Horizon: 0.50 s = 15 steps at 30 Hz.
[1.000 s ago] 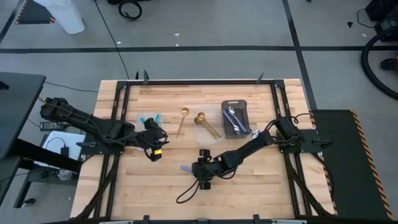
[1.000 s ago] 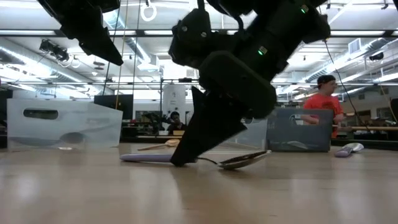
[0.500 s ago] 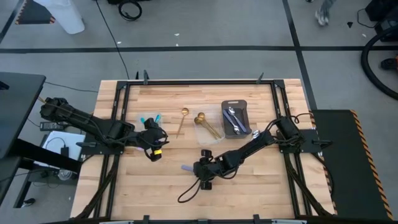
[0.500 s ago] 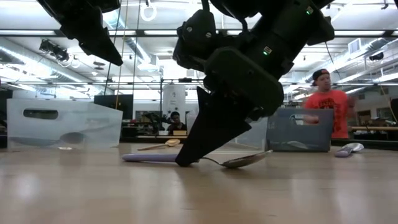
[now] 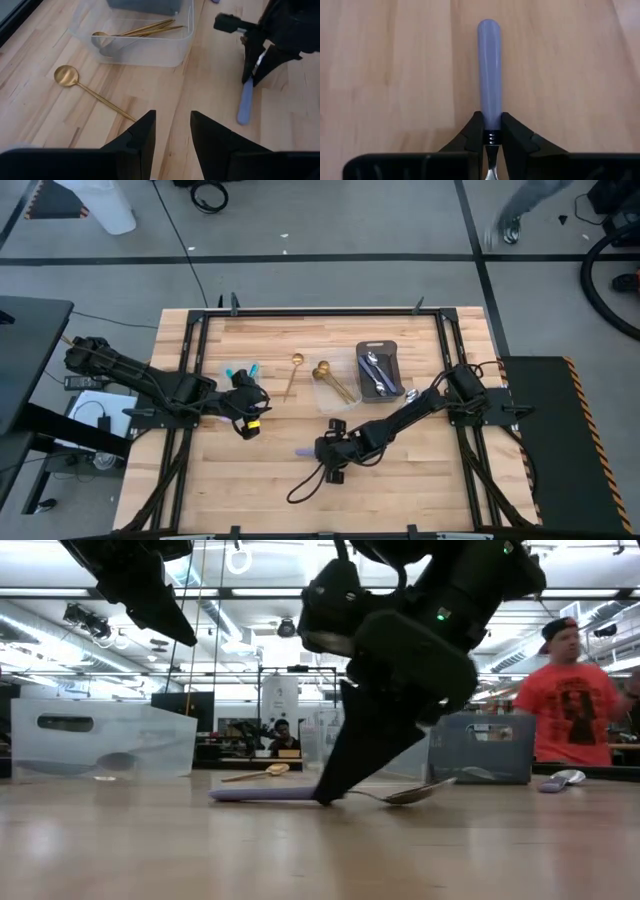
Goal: Sort silverware by color (type)
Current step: Put the purple spoon into the black bin
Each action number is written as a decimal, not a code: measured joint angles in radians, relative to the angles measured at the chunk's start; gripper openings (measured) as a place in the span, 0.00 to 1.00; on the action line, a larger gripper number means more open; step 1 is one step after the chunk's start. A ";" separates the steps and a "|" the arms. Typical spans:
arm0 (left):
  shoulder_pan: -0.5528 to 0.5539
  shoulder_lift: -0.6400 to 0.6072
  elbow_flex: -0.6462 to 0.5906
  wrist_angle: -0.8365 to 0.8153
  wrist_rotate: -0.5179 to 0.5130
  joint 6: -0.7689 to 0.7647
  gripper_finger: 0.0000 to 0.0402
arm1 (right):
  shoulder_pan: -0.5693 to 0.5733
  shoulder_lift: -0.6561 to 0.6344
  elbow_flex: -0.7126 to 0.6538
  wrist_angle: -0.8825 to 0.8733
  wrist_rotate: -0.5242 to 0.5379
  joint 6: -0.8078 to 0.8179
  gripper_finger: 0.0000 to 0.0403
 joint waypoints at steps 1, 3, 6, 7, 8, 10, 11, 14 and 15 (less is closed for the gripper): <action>0.000 0.000 0.000 0.000 0.000 0.000 0.32 | 0.000 -0.009 -0.001 -0.013 0.002 0.000 0.13; 0.000 0.000 0.000 0.000 0.000 0.000 0.32 | 0.000 -0.029 -0.003 -0.036 0.014 0.000 0.13; 0.000 0.000 0.000 0.000 0.000 0.000 0.32 | 0.000 -0.062 -0.001 -0.064 0.039 0.004 0.13; 0.000 0.000 0.000 0.000 0.000 0.000 0.32 | 0.000 -0.069 -0.001 -0.076 0.051 0.007 0.13; 0.000 0.000 0.000 0.000 0.000 0.000 0.32 | 0.000 -0.076 -0.001 -0.084 0.059 0.007 0.13; 0.000 0.000 0.000 0.001 0.000 0.000 0.32 | 0.000 -0.091 -0.001 -0.100 0.072 0.007 0.13; 0.000 0.000 0.000 0.001 0.000 0.000 0.32 | 0.000 -0.098 -0.001 -0.104 0.080 0.007 0.13; 0.000 0.000 0.000 0.001 0.000 0.000 0.32 | 0.000 -0.123 0.000 -0.122 0.087 0.007 0.13; 0.000 0.000 0.000 0.001 0.000 0.000 0.32 | 0.000 -0.131 0.000 -0.129 0.088 0.007 0.13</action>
